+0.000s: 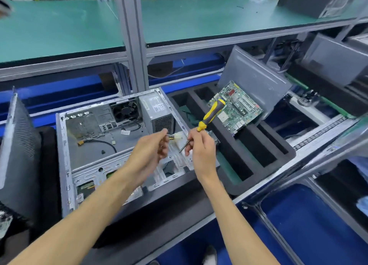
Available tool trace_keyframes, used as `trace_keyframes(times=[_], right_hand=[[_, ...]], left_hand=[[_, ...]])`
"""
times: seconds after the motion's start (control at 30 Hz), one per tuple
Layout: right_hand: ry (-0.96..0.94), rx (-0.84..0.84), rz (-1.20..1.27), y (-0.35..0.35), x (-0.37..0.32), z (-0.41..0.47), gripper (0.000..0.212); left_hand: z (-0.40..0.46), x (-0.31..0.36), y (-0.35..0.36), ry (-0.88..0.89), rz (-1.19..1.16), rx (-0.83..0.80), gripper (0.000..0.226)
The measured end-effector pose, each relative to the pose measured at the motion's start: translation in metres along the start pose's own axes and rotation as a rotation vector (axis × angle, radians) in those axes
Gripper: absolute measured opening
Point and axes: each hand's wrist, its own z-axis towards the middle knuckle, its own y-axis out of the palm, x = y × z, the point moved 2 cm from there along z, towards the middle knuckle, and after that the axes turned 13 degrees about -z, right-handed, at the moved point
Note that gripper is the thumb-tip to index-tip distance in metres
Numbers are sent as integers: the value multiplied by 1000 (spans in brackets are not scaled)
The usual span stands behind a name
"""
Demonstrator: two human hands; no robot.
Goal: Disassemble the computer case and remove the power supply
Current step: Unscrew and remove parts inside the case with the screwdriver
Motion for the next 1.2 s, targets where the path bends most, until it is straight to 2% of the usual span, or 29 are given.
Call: trace_keyframes(times=[0.07, 0.17, 0.33, 0.4, 0.47, 0.6, 0.67, 0.77, 0.87, 0.93, 1.0, 1.1, 1.2], right_hand=[[-8, 37, -11, -24, 1, 9, 23], [-2, 99, -31, -65, 10, 24, 23], [44, 201, -98, -136, 44, 49, 23], [76, 212, -131, -160, 63, 57, 24], [123, 200, -168, -182, 84, 63, 25], [260, 150, -204, -212, 128, 69, 34], [285, 119, -225, -220, 145, 72, 40], [305, 80, -226, -230, 164, 79, 36], [299, 43, -230, -236, 174, 89, 32], [291, 32, -214, -236, 174, 96, 31], [276, 26, -190, -231, 170, 101, 30], [219, 30, -148, -215, 152, 108, 31], [153, 59, -52, -191, 118, 114, 32]], left_hand=[[4, -9, 37, -162, -204, -77, 25], [12, -26, 88, -274, -354, -111, 14], [38, -70, 155, -399, -507, -47, 28], [53, -102, 174, -449, -454, -55, 41], [72, -141, 184, -437, -226, -2, 47], [117, -207, 189, -464, 81, 182, 37], [135, -230, 188, -502, 97, 272, 34], [148, -258, 179, -630, 13, 387, 29], [151, -264, 178, -719, -145, 386, 32], [149, -260, 180, -734, -179, 377, 58], [143, -251, 185, -734, -203, 335, 70], [128, -224, 195, -722, -210, 262, 74], [108, -186, 202, -633, -247, 253, 66]])
